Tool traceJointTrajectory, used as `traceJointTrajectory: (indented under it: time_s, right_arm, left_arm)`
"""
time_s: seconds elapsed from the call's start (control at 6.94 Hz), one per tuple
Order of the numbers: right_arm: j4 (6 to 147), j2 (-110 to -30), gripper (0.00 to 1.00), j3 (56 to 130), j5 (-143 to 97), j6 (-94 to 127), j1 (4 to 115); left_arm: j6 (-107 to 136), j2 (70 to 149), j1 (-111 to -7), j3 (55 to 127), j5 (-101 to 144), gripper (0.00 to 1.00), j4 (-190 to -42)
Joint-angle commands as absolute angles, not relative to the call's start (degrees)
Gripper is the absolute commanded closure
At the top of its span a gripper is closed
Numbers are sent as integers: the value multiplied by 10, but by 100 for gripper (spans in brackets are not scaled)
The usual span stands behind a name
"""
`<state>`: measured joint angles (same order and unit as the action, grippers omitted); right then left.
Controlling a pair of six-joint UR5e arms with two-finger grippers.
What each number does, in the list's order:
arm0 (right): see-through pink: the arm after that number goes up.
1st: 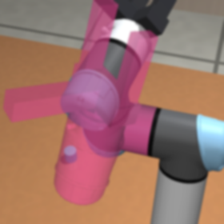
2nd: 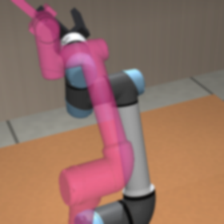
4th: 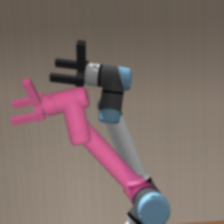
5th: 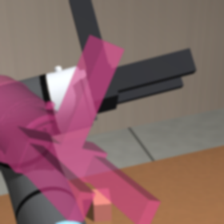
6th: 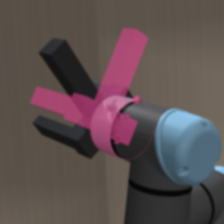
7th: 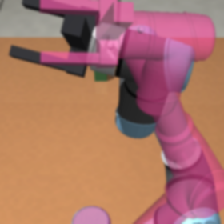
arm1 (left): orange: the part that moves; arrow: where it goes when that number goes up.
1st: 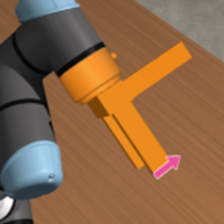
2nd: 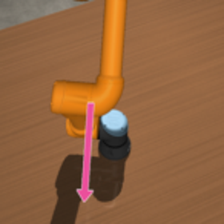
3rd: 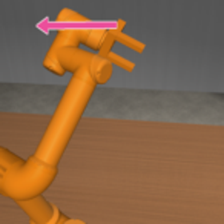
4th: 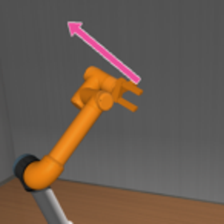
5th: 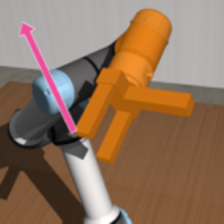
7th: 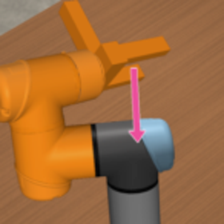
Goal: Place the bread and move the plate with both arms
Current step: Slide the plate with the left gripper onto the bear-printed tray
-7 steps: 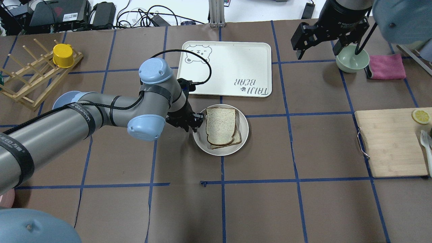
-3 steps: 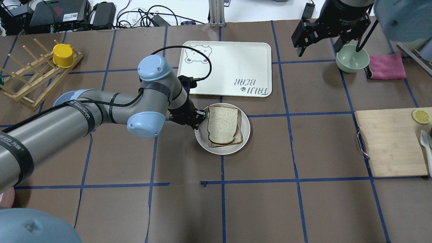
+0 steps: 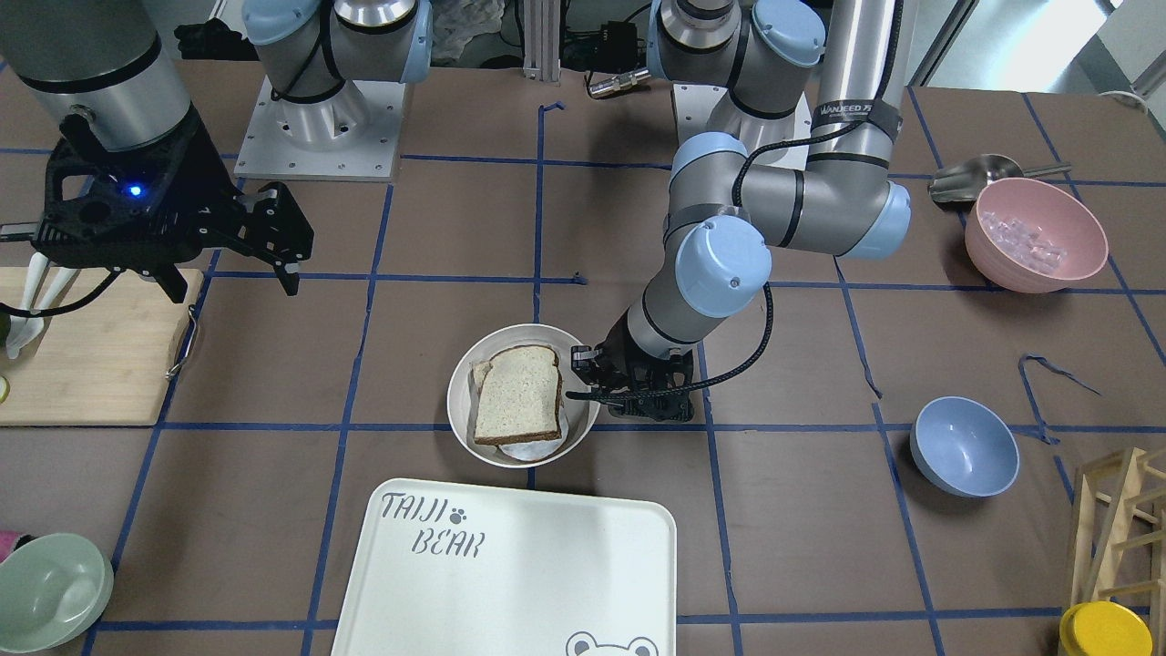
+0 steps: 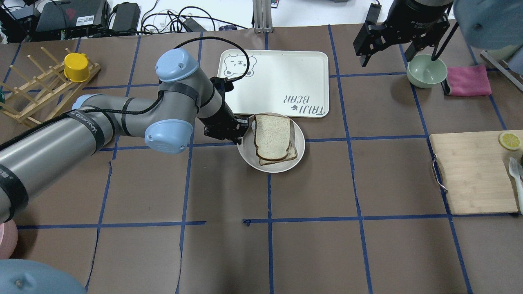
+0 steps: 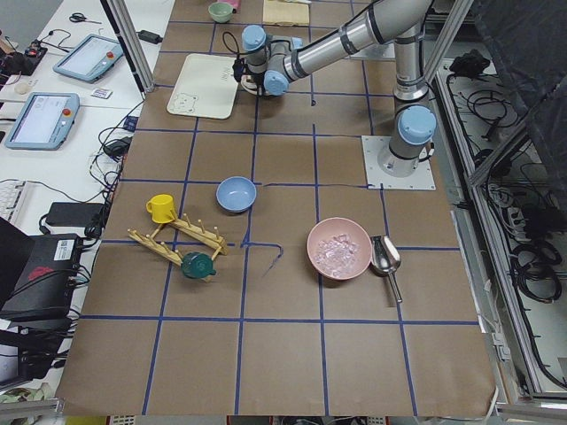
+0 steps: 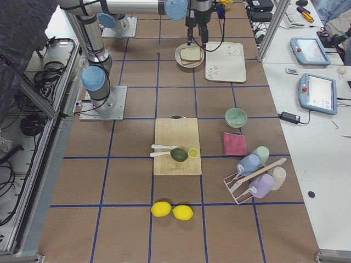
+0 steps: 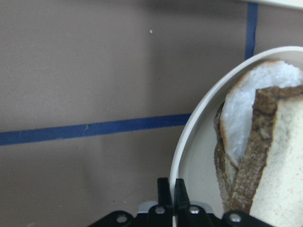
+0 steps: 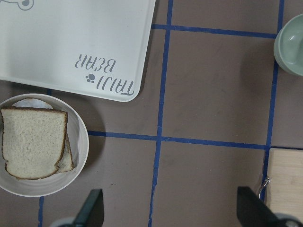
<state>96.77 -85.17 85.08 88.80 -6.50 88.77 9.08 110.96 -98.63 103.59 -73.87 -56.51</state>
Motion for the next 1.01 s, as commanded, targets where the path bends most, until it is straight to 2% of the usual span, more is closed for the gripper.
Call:
traceJointTrajectory:
  time_s: [0.0,0.14,0.43,0.86]
  right_arm:
    - [968,-852,0,851,888,-65,888]
    - [968,-852,0,851,889,-65,888]
    - [967,-852,0,851,889,-65,888]
    - [964,-852,0,853,888,-65,888]
  left_arm:
    - [84,1120,-963,983,-729,100,-605]
    - [70,1142,-959,931,-729,100,-613]
    - [24,1220,-959,781,-733,100,-705]
    - [-59,1322,-959,683,-730,100,-697]
